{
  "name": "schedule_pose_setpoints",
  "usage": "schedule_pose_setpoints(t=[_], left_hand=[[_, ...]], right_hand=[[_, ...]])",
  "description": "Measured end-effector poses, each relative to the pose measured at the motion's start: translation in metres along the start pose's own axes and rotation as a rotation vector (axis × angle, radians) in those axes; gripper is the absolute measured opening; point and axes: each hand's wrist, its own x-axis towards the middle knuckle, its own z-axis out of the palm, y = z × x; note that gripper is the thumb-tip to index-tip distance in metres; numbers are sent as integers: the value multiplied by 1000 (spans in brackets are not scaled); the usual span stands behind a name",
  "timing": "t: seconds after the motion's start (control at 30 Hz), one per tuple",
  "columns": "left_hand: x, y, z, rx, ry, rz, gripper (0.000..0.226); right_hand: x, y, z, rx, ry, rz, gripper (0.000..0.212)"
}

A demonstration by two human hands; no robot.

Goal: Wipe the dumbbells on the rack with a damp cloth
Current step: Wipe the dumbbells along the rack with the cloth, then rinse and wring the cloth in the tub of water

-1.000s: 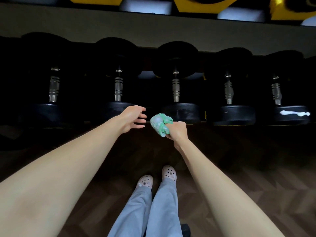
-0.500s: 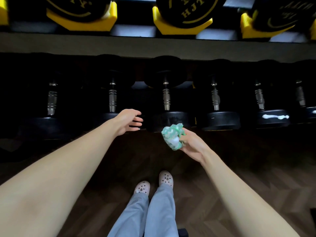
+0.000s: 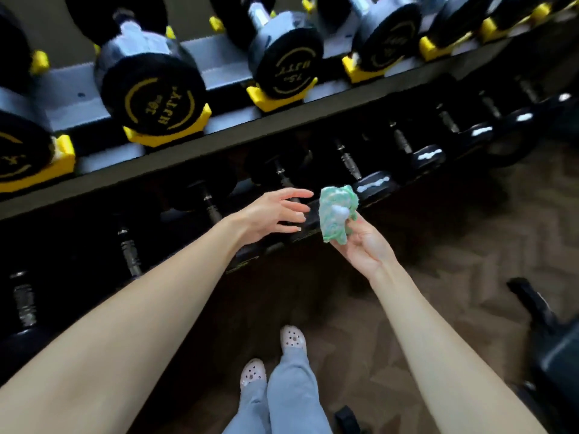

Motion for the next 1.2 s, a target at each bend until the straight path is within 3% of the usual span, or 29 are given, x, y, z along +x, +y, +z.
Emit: schedule_pose_setpoints(t=[0.1,0.3,0.4,0.47,0.6,0.7,0.93,1.07,1.2], left_hand=[[13,56,64,115,-157,70,45],[21,130,225,264,-425,154,23],[23,147,308,324,-531,171,9],[25,154,366,357,-593,175,12],[33,159,460,408,-651,144,26],[38,156,528,485,-691,140,4],[69,144,666,535,-726,103,25],[121,137,742,612,-721,95,14],[181,129,815,606,-733,28,27]], right_hand=[[-50,-52,-21,15,56,-142,30],[-162,-124,-91,165,269,-379,41],[-212,-144,-135,284,395,-478,34],[-243,-158,-168,375,463,-542,27],[-294,-185,-215,554,601,-672,21],[-328,-200,-258,696,661,-756,22],[-377,-229,-357,753,876,-873,33],[-385,-258,-417,749,1024,-859,32],[-382,-294,-481,749,1212,-776,18]])
